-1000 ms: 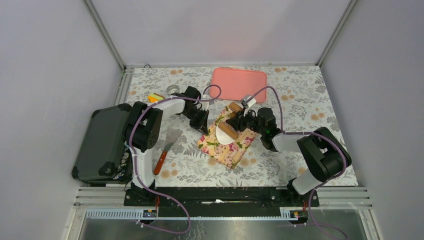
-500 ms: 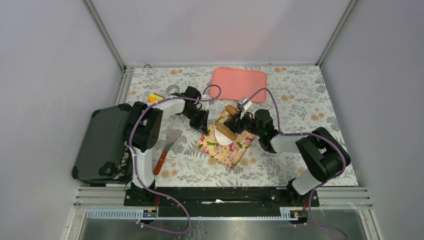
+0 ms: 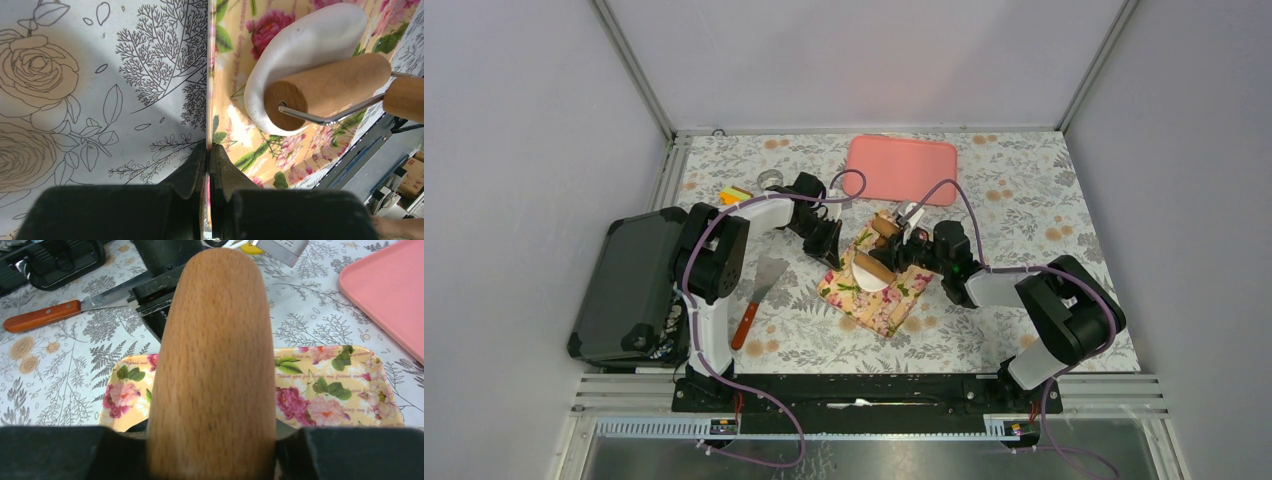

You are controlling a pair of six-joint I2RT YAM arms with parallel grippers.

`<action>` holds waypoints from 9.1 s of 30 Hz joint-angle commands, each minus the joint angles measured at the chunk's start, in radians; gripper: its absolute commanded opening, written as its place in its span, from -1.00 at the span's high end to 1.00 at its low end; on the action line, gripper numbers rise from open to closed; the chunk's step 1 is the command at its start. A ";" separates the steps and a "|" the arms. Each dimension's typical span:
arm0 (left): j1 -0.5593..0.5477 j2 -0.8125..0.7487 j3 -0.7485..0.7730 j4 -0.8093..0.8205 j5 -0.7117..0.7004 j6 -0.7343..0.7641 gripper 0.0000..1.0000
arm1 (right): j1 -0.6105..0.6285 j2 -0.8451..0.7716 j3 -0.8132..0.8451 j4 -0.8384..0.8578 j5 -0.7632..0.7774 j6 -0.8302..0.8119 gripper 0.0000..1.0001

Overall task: Roll out the dumpling wrappers from the dough
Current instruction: Flatten out the dough on the work surface.

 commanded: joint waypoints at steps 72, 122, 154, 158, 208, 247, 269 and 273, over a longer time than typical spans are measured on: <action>0.027 0.038 -0.037 -0.019 -0.104 0.019 1.00 | 0.135 0.043 -0.072 -0.423 -0.279 -0.173 1.00; 0.029 0.033 -0.042 -0.015 -0.096 0.009 1.00 | -0.157 -0.293 0.192 -0.788 0.326 -0.391 1.00; 0.029 0.037 -0.036 -0.023 -0.079 0.032 1.00 | 0.046 -0.221 0.185 -0.795 -0.097 -0.574 1.00; 0.029 0.036 -0.038 -0.022 -0.080 0.032 1.00 | 0.003 -0.231 0.224 -0.905 -0.033 -0.672 1.00; 0.029 0.043 -0.030 -0.033 -0.068 0.040 1.00 | -0.157 0.010 0.286 -0.789 -0.441 -1.096 1.00; 0.029 0.052 -0.021 -0.041 -0.066 0.042 1.00 | -0.222 0.206 0.458 -0.191 -0.186 -0.089 1.00; 0.036 0.049 -0.025 -0.028 -0.080 0.020 1.00 | -0.133 0.200 0.245 -0.464 -0.124 -0.076 1.00; 0.036 0.052 -0.024 -0.027 -0.088 0.020 1.00 | -0.125 0.200 0.216 -0.469 -0.135 -0.070 1.00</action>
